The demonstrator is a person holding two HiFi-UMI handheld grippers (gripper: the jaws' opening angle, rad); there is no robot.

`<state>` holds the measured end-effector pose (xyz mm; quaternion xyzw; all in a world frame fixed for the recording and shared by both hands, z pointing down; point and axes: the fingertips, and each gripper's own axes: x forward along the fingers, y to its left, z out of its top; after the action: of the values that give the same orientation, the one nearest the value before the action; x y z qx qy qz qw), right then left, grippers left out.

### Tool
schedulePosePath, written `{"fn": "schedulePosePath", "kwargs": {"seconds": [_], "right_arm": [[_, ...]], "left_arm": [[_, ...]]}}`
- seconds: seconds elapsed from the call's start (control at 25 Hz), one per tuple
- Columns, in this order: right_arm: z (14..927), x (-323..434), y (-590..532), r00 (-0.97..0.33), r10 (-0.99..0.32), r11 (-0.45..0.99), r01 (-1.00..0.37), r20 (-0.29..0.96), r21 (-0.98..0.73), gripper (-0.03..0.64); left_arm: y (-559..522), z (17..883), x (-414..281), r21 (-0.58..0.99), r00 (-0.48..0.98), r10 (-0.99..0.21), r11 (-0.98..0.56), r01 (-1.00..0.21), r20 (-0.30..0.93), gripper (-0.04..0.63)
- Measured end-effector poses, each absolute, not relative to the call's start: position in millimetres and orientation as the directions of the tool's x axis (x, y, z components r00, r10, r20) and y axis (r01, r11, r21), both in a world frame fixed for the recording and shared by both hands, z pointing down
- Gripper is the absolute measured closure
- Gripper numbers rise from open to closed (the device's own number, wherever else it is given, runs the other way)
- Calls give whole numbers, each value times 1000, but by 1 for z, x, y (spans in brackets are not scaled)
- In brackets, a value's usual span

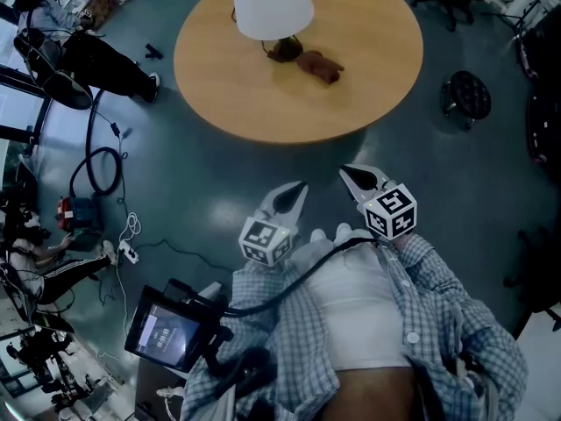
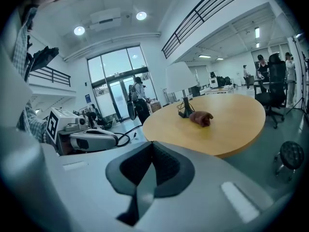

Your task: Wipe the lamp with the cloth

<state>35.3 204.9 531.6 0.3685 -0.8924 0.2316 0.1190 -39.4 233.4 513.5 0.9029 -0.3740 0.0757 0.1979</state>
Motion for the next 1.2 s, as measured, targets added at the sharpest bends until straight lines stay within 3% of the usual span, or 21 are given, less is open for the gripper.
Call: {"fn": "schedulePosePath", "kwargs": {"seconds": [0.72,1.2], "right_arm": [[542,58,203,-713,-600,618,-701,363,-357,614],[547,43,109,-677,-614,602,-734,405,-315,614]], "left_arm": [[243,511,-26,241,664,-678,-620,-747,314,591],[132,515,-47,266,695,-660,-642,-719,286,591]]}}
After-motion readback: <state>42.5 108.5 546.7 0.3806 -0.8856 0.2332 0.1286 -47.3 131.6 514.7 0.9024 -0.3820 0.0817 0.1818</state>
